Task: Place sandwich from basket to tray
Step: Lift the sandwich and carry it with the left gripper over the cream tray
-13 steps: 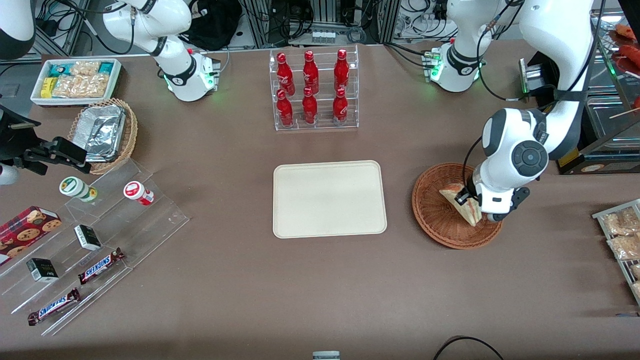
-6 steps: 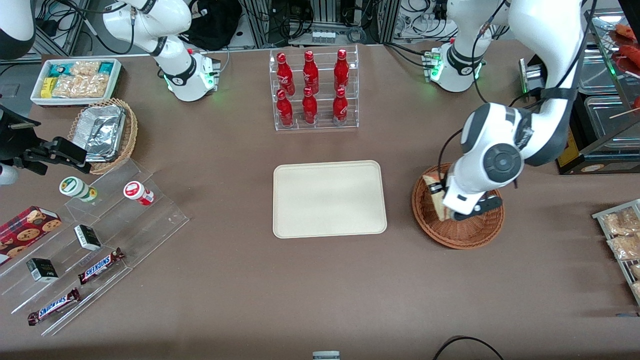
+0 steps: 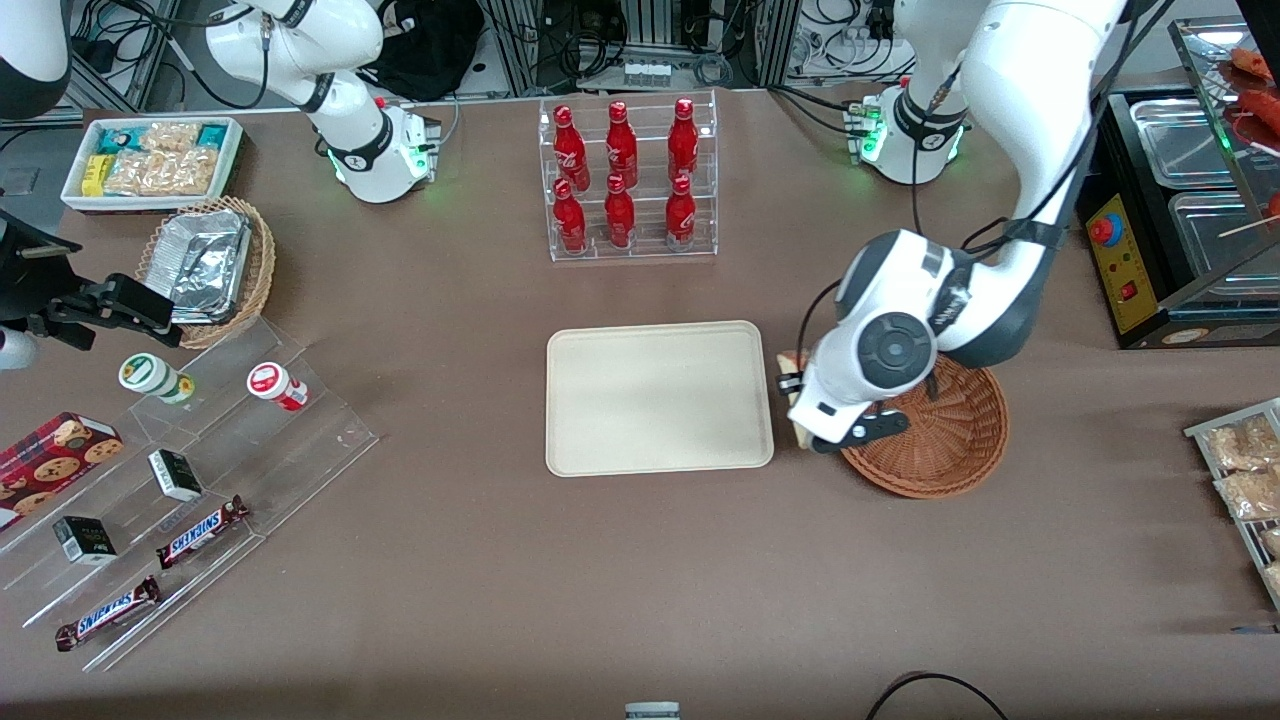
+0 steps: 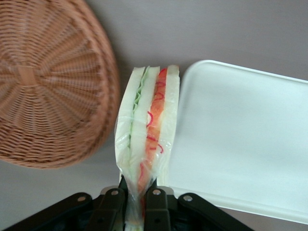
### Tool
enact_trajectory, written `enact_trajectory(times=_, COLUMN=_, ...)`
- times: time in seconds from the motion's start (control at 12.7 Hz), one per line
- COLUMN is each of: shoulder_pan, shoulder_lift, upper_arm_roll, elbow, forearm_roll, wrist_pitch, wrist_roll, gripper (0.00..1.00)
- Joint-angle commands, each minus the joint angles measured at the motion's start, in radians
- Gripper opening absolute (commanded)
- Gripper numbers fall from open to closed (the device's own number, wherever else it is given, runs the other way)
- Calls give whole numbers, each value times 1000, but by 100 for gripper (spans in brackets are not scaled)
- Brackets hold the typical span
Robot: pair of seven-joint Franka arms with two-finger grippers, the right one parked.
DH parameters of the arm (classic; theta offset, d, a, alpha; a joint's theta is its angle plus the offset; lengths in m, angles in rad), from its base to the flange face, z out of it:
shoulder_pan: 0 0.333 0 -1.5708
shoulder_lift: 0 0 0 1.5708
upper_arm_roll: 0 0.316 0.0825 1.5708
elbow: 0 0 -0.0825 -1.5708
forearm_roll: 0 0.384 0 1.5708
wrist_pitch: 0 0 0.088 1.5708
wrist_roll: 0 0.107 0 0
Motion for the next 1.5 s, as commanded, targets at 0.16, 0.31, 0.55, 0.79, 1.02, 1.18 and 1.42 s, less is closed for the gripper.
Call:
enact_trajectory(times=0.16, shoulder_pan=-131, shoulder_lift=83, upper_arm_roll=5, elbow=89, forearm_roll=15, wrist_pitch=80, wrist_roll=-119, gripper=1)
enact_trajectory(times=0.31, shoulder_pan=-182, shoulder_lift=112, upper_arm_roll=7, elbow=106, forearm_roll=18, wrist_pitch=136, wrist_roll=-185, gripper=1)
enact_trajectory(times=0.55, shoulder_pan=-240, shoulder_lift=174, upper_arm_roll=10, elbow=166, forearm_roll=46, wrist_pitch=141, wrist_roll=-263, gripper=1)
enact_trajectory(times=0.79, shoulder_pan=-280, shoulder_lift=206, upper_arm_roll=8, elbow=180, forearm_roll=171, wrist_pitch=144, wrist_roll=-373, gripper=1)
enact_trajectory(times=1.02, shoulder_pan=-303, shoulder_lift=241, upper_arm_roll=7, elbow=195, forearm_roll=175, wrist_pitch=170, wrist_roll=-374, gripper=1)
enact_trajectory(times=1.18, shoulder_pan=-306, shoulder_lift=249, upper_arm_roll=2, elbow=201, forearm_roll=172, wrist_pitch=172, wrist_roll=-366, gripper=2)
enact_trajectory(times=1.42, shoulder_pan=-320, shoulder_lift=293, upper_arm_roll=2, elbow=240, forearm_roll=172, wrist_pitch=175, wrist_roll=-358, gripper=2)
